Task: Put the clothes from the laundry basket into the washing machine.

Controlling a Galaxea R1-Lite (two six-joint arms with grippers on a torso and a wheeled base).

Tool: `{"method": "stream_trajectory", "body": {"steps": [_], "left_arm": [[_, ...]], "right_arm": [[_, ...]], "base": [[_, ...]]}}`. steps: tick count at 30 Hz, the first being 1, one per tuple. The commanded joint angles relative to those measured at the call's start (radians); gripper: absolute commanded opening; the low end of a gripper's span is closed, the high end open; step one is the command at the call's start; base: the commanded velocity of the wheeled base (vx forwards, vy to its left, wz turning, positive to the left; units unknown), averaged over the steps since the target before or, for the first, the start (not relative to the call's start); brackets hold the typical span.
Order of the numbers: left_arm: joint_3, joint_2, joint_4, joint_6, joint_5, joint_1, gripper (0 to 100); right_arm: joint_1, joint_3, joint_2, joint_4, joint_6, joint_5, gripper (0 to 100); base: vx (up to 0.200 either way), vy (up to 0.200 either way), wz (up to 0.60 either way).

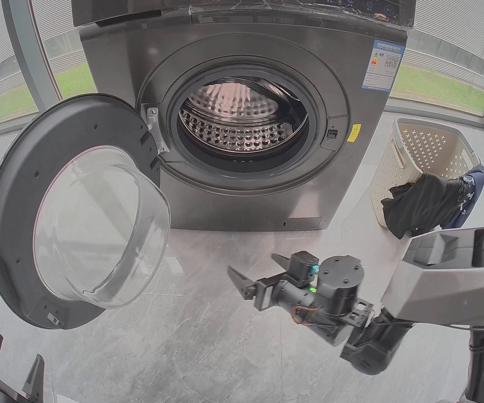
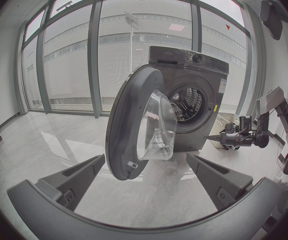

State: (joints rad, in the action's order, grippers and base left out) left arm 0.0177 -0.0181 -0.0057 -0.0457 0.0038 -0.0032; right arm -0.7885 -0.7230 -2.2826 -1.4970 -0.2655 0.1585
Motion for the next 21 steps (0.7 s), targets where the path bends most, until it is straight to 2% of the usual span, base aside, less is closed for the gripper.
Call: {"method": "stream_trajectory", "body": {"steps": [1,2,3,6,11,12,14,16,17,18,19,20,21], "left_arm": [[-0.018,0.018,0.0,0.0,0.001,0.0,100],[-0.018,0.018,0.0,0.0,0.001,0.0,100],[-0.018,0.018,0.0,0.0,0.001,0.0,100],[-0.018,0.018,0.0,0.0,0.001,0.0,100],[-0.018,0.018,0.0,0.0,0.001,0.0,100],[-0.018,0.018,0.0,0.0,0.001,-0.001,100],[-0.018,0.018,0.0,0.0,0.001,0.0,100],[-0.018,0.018,0.0,0.0,0.001,0.0,100],[-0.018,0.018,0.0,0.0,0.001,-0.001,100],[-0.018,0.018,0.0,0.0,0.001,0.0,100],[-0.018,0.018,0.0,0.0,0.001,0.0,100],[-0.018,0.018,0.0,0.0,0.001,-0.001,100],[-0.018,0.018,0.0,0.0,0.001,-0.001,100]], "right_arm": [[0.143,0.346,0.364,-0.049,0.025,-0.014,100],[0.143,0.346,0.364,-0.049,0.025,-0.014,100],[0.192,0.415,0.472,-0.049,0.035,-0.025,100],[0.273,0.522,0.627,-0.048,0.055,-0.043,100],[0.451,0.723,0.834,-0.034,0.108,-0.136,100],[0.456,0.723,0.839,-0.032,0.108,-0.137,100],[0.519,0.723,0.968,0.084,0.115,-0.143,100],[0.545,0.723,1.057,0.176,0.121,-0.148,100],[0.561,0.723,1.187,0.37,0.127,-0.148,100],[0.561,0.723,1.241,0.452,0.144,-0.148,100],[0.56,0.723,1.264,0.485,0.154,-0.148,100],[0.558,0.723,1.411,0.678,0.218,-0.149,100],[0.561,0.72,1.494,0.779,0.241,-0.148,100]], "base": [[0.0,0.0,0.0],[0.0,0.0,0.0],[0.0,0.0,0.0],[0.0,0.0,0.0],[0.0,0.0,0.0],[0.0,0.0,0.0],[0.0,0.0,0.0],[0.0,0.0,0.0],[0.0,0.0,0.0],[0.0,0.0,0.0],[0.0,0.0,0.0],[0.0,0.0,0.0],[0.0,0.0,0.0]]}}
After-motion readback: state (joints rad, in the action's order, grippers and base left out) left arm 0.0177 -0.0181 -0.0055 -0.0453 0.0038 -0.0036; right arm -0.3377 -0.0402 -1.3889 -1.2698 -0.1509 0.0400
